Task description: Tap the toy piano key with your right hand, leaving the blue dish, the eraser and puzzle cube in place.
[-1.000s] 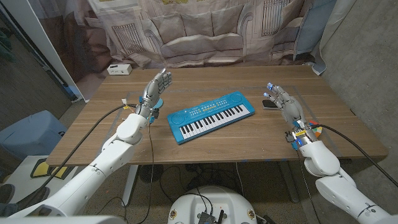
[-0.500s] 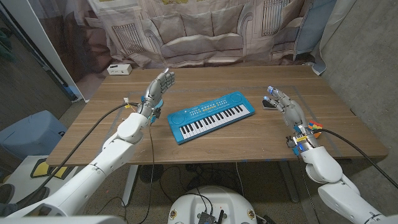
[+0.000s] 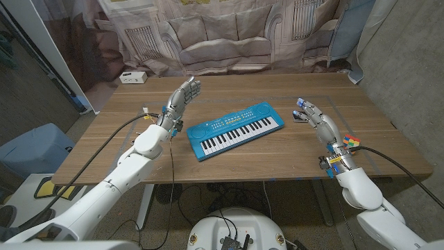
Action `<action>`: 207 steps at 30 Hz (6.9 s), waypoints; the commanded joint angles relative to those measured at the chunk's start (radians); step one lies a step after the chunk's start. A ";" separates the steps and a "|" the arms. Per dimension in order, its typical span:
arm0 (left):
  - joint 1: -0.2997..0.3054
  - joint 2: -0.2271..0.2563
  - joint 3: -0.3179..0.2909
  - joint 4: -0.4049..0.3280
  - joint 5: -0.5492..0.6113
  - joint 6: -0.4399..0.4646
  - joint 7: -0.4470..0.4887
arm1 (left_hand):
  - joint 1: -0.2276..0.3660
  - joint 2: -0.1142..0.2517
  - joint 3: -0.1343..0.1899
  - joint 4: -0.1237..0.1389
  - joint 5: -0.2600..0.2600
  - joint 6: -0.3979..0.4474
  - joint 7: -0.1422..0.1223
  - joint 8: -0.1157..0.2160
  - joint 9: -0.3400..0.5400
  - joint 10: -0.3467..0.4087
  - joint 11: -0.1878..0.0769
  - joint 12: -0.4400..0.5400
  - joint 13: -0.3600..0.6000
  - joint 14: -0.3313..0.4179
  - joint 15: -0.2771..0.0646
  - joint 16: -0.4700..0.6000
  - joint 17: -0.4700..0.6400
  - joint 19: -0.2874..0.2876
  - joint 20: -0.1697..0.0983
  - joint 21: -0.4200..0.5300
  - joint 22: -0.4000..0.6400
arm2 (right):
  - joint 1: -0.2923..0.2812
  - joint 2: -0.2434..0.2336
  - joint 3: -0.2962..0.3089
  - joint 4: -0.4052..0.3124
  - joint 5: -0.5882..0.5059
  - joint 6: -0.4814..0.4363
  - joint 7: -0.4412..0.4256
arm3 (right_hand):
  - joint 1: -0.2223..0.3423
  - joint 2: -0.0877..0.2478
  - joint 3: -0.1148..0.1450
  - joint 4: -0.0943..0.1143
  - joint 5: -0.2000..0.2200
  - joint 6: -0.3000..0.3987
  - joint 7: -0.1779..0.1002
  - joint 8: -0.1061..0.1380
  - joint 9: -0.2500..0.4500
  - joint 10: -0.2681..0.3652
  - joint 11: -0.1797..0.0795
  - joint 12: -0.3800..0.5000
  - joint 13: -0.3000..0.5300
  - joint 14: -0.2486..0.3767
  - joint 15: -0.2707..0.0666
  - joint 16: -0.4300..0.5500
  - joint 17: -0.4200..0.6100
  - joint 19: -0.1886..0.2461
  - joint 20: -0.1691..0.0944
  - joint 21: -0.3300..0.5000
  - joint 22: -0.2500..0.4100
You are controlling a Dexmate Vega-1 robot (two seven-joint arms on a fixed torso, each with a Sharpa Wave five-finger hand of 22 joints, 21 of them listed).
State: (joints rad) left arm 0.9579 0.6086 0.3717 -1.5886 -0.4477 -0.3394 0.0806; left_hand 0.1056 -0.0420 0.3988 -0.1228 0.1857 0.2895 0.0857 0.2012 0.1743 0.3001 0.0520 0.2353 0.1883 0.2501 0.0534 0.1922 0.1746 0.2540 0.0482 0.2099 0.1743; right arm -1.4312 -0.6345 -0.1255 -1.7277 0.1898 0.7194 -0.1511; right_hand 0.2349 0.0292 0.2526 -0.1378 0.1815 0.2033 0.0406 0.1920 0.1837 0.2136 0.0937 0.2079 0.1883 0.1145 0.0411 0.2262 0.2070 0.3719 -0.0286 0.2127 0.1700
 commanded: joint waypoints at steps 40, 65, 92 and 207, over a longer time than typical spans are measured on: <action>0.018 -0.014 -0.005 0.001 0.015 -0.038 0.017 | 0.014 -0.001 -0.005 -0.003 0.004 0.037 -0.003 -0.003 0.005 0.040 -0.007 -0.004 0.005 0.041 -0.015 0.006 0.004 0.061 -0.019 0.009 0.004 | 0.026 -0.042 0.026 -0.058 -0.601 -0.178 -0.311 | 0.015 -0.001 -0.012 -0.002 0.007 0.006 -0.037 0.003 0.004 -0.039 -0.031 -0.015 0.004 -0.035 -0.029 -0.019 0.003 -0.026 -0.011 -0.021 0.002; 0.036 -0.003 -0.009 -0.020 0.014 -0.019 0.027 | 0.017 0.002 -0.007 -0.004 0.004 0.028 0.000 -0.011 0.005 0.022 0.007 -0.018 0.005 0.029 -0.002 -0.004 0.004 0.040 -0.003 -0.006 0.004 | 0.040 -0.111 -0.033 -0.094 -0.674 -0.288 -0.382 | 0.009 -0.008 -0.031 0.003 0.013 0.149 -0.070 0.032 0.006 -0.039 -0.038 -0.019 0.003 -0.152 -0.032 -0.039 -0.002 -0.227 -0.036 -0.035 0.002; 0.033 0.007 -0.021 -0.039 0.028 -0.013 0.042 | 0.018 0.004 -0.007 -0.004 0.004 0.031 -0.001 -0.011 0.005 0.023 -0.001 -0.020 0.006 0.028 -0.003 -0.005 0.004 0.039 0.001 -0.008 0.004 | 0.032 -0.234 -0.054 -0.256 -0.716 -0.571 -0.277 | -0.018 0.052 -0.027 0.021 -0.001 0.314 -0.166 0.016 0.005 -0.429 -0.129 -0.032 0.004 -0.479 -0.017 -0.050 0.004 -0.611 0.065 -0.041 0.010; 0.035 0.038 -0.040 -0.038 0.004 -0.024 -0.006 | 0.021 0.009 -0.014 -0.004 0.004 0.033 -0.001 -0.013 0.005 0.027 0.001 -0.026 0.006 0.025 -0.006 -0.006 0.004 0.038 0.003 -0.012 0.004 | 0.340 -0.356 -0.402 -0.345 -0.790 -1.001 0.089 | -0.080 0.073 -0.032 0.046 0.002 0.276 -0.195 0.015 0.007 -0.488 -0.129 -0.012 0.005 -0.563 -0.007 -0.020 0.010 -0.757 0.056 -0.017 0.012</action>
State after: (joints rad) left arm 1.0020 0.6512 0.3252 -1.6357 -0.4424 -0.3666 0.0784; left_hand 0.1201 -0.0354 0.3863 -0.1268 0.1857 0.3178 0.0820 0.1886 0.1742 0.3250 0.0516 0.2108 0.1929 0.2733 0.0446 0.1885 0.1745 0.2893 0.0449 0.2015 0.1743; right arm -1.1101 -0.9928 -0.5100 -2.0876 -0.5977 -0.2720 -0.0726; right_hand 0.1648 0.1016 0.2209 -0.0978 0.1811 0.4681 -0.1554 0.2016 0.1883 -0.1716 -0.0265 0.1925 0.1882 -0.1718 0.0265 0.1973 0.2115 -0.1713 0.0214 0.1895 0.1791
